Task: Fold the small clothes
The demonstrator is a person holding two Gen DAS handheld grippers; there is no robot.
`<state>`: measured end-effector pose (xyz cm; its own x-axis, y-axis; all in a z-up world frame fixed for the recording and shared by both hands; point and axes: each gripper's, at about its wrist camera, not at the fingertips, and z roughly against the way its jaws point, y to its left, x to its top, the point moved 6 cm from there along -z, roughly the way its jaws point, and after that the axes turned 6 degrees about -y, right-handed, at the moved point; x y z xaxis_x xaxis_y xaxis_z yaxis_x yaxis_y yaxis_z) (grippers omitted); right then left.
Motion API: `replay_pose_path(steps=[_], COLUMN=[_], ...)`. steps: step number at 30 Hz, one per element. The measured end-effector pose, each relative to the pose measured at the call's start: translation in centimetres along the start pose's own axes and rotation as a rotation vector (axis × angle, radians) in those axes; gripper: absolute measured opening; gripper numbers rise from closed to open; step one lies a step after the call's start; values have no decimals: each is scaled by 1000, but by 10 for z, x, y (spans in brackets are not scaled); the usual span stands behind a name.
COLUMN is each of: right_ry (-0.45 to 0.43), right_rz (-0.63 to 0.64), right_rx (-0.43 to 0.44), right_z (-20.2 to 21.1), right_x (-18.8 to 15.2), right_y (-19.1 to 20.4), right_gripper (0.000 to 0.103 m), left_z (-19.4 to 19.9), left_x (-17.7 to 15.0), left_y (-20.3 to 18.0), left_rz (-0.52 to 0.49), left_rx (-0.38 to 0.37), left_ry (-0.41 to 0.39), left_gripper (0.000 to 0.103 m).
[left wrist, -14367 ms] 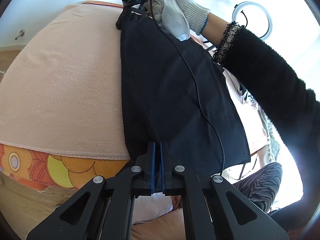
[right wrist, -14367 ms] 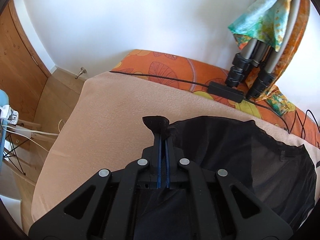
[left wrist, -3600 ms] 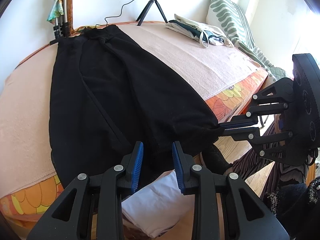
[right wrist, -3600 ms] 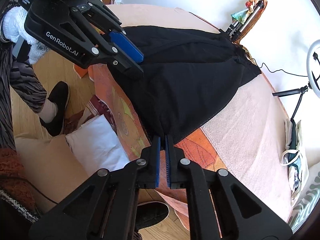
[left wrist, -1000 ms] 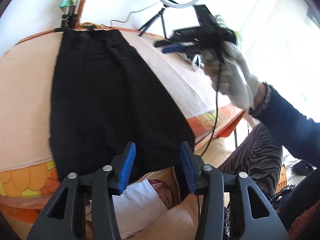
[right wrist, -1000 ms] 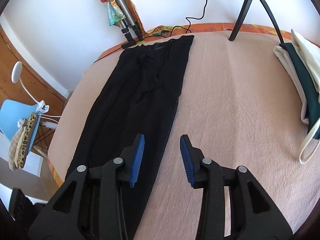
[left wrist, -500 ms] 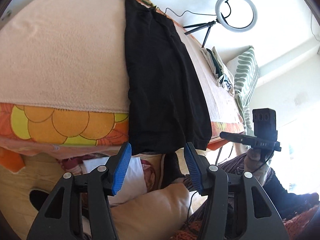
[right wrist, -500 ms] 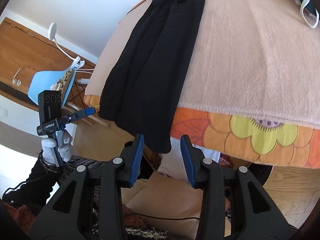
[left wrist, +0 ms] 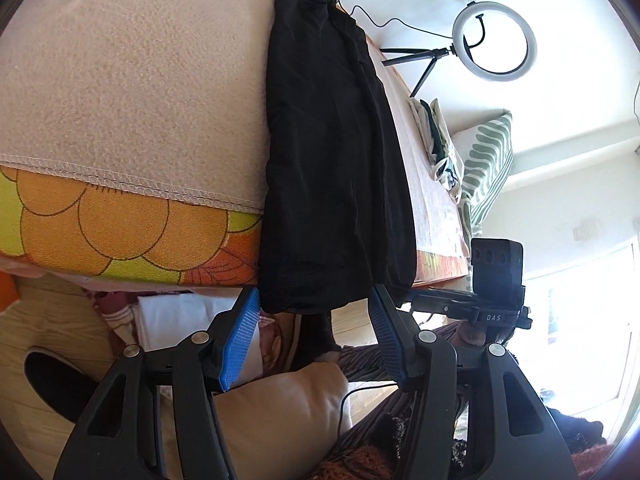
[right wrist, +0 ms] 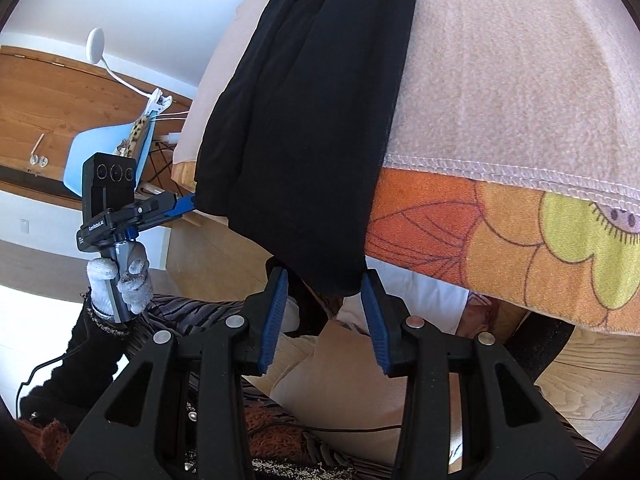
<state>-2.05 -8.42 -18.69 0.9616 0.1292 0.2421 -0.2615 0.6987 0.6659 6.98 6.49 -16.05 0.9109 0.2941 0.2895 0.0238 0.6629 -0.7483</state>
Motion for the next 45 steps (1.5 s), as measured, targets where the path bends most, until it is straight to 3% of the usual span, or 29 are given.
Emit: replay_pose_path(steps=[4, 8, 9, 22, 31, 45], right_ry=[-2, 1, -4, -162, -221, -250], right_rz=[-6, -9, -10, -58, -47, -145], right_rx=[18, 33, 29, 131, 142, 51], right_z=[-6, -15, -15, 18, 32, 14], right_x=[5, 4, 4, 28, 58, 155], right_y=[5, 10, 9, 23, 26, -17], right_gripper=[37, 11, 10, 5, 5, 5], left_z=[1, 0, 0, 8, 5, -40], left_x=[1, 2, 2, 15, 49, 144], left_y=[-2, -7, -9, -30, -48, -32], left_rz=[-9, -54, -61, -58, -72, -65], left_rx=[9, 14, 6, -98, -128, -16], left_ry=[-11, -21, -28, -97, -140, -185], left_gripper=[38, 12, 10, 7, 7, 6])
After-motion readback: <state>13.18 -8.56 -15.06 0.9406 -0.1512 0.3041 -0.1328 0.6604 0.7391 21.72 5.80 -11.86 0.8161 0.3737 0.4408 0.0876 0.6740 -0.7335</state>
